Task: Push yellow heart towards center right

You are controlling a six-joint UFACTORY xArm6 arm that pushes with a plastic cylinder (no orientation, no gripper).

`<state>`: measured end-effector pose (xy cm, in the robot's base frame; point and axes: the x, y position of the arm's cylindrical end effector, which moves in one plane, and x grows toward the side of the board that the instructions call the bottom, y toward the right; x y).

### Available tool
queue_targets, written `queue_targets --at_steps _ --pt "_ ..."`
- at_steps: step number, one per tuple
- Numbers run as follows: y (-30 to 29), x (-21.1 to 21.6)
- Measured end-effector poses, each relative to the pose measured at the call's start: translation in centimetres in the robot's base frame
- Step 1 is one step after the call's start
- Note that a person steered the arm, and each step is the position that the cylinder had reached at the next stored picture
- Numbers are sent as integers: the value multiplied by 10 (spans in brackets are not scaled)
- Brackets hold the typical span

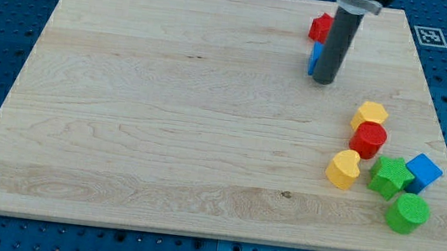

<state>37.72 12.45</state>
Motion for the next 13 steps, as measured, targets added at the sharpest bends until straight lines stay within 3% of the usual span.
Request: queue_targets --at_steps 3,4,7,8,9,10,13 --pt "2 -20" --pt "2 -5" --pt "-20 134" --pt "-6 194" --pt "31 213" --pt "32 212" --pt "29 146"
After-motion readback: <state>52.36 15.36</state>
